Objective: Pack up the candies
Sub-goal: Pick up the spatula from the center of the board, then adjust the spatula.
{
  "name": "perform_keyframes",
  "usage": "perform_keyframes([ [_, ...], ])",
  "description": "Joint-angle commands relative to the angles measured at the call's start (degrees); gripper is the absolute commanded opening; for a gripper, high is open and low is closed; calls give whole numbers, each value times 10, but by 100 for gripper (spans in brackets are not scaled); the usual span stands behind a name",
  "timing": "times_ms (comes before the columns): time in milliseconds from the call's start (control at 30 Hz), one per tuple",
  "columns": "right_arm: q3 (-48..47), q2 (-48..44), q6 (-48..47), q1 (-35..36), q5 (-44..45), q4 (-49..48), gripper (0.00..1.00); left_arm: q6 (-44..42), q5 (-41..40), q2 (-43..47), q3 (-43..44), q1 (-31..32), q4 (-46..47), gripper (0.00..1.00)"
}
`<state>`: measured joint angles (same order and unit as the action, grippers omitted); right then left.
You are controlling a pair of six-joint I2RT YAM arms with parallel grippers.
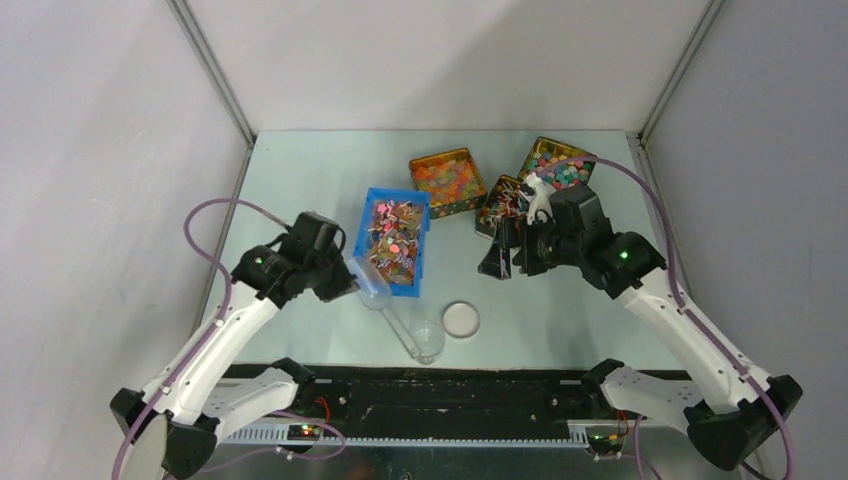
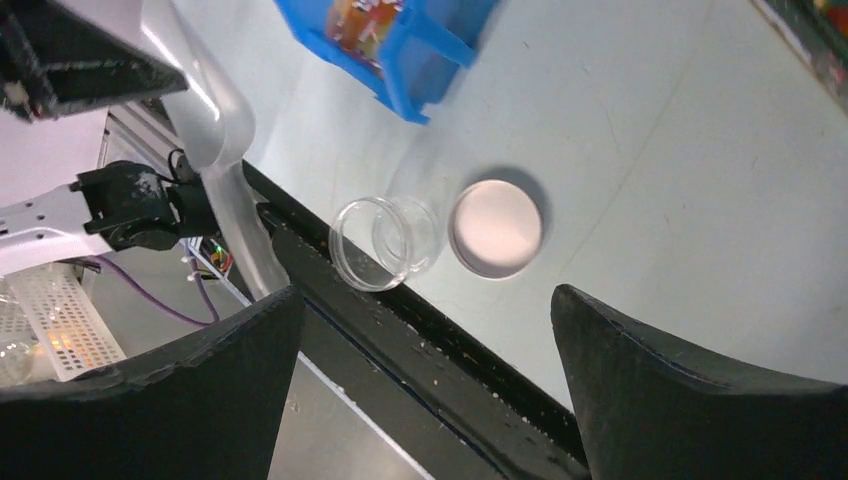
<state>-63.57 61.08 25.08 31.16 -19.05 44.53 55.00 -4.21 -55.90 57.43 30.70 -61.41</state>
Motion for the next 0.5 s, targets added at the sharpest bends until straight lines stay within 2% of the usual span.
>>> perform_keyframes([
  [0, -44, -28, -28, 43, 40, -24, 95, 73, 17, 12, 50, -41, 6, 0],
  [167, -58, -44, -56, 104, 34, -59, 95, 130, 3, -2, 90, -66, -21, 0],
  [333, -68, -29, -88, 178, 66, -68, 94, 191, 23, -7, 87, -90, -25, 0],
  [467, -68, -4, -114, 240, 107, -69, 93, 196, 65, -15, 80, -98, 0, 0],
])
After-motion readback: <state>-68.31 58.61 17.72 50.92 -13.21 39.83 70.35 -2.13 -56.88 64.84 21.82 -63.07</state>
